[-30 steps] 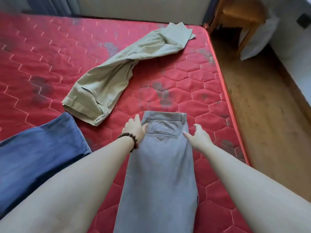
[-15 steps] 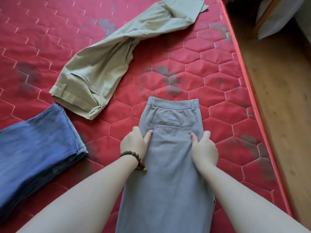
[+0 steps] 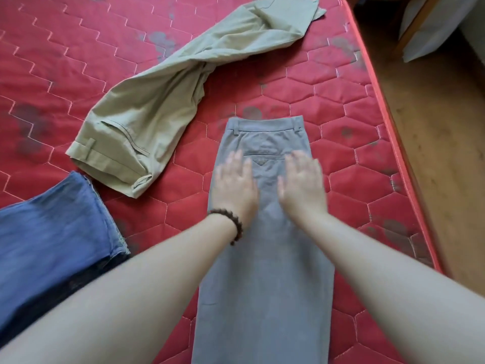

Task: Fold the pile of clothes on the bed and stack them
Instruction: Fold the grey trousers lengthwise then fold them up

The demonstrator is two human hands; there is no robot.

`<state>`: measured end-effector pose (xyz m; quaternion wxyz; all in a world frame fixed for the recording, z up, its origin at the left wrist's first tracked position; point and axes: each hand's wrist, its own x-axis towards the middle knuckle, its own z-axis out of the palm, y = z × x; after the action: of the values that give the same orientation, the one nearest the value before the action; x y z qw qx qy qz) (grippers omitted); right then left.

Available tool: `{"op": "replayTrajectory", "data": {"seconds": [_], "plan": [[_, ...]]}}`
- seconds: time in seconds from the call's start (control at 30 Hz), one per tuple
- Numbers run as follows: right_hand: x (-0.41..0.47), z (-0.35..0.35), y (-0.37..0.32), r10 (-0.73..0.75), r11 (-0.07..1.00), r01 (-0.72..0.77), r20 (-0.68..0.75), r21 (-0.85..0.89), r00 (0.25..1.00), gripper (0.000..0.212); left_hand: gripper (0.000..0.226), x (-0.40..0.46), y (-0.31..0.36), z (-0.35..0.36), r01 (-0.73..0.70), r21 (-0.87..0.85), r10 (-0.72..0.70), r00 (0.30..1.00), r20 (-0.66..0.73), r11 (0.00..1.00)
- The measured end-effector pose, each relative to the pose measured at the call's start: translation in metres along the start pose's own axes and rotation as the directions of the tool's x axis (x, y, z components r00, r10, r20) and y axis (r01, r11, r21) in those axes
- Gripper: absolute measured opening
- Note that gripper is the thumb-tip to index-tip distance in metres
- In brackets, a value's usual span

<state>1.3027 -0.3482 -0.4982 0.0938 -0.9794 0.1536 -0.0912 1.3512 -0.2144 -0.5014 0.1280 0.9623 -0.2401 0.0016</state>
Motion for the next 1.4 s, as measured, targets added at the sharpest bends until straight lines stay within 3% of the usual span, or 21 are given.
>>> {"op": "replayTrajectory", "data": {"seconds": [0.07,0.13,0.23,0.53,1.0,1.4], "plan": [[-0.02,0.024,-0.015,-0.089,0.996,0.09,0.151,0.002,0.984,0.049,0.057,-0.022,0.01,0.026,-0.097,0.026,0.089,0.971,0.223,0.995],[-0.041,0.044,-0.018,-0.081,0.991,0.111,0.316,-0.078,0.945,0.055,0.056,-0.043,0.006,0.049,-0.148,0.08,0.119,0.948,0.295,0.986],[-0.066,0.059,-0.013,-0.033,0.992,0.061,0.253,-0.106,0.967,0.057,0.056,-0.062,-0.003,0.065,-0.104,0.083,0.085,0.976,0.199,0.991],[-0.161,0.052,-0.017,-0.027,0.99,0.056,0.208,-0.133,0.978,0.058,0.055,-0.155,0.0,0.064,-0.051,0.08,0.035,0.981,0.192,0.995],[-0.368,0.022,-0.061,0.07,0.988,-0.029,0.268,-0.154,0.961,0.057,0.057,-0.35,-0.009,0.035,-0.171,0.04,0.149,0.936,0.318,0.984],[-0.506,0.005,-0.095,0.089,0.989,-0.052,0.267,-0.141,0.96,0.056,0.057,-0.49,-0.008,0.019,-0.155,0.03,0.134,0.924,0.357,0.987]]}}
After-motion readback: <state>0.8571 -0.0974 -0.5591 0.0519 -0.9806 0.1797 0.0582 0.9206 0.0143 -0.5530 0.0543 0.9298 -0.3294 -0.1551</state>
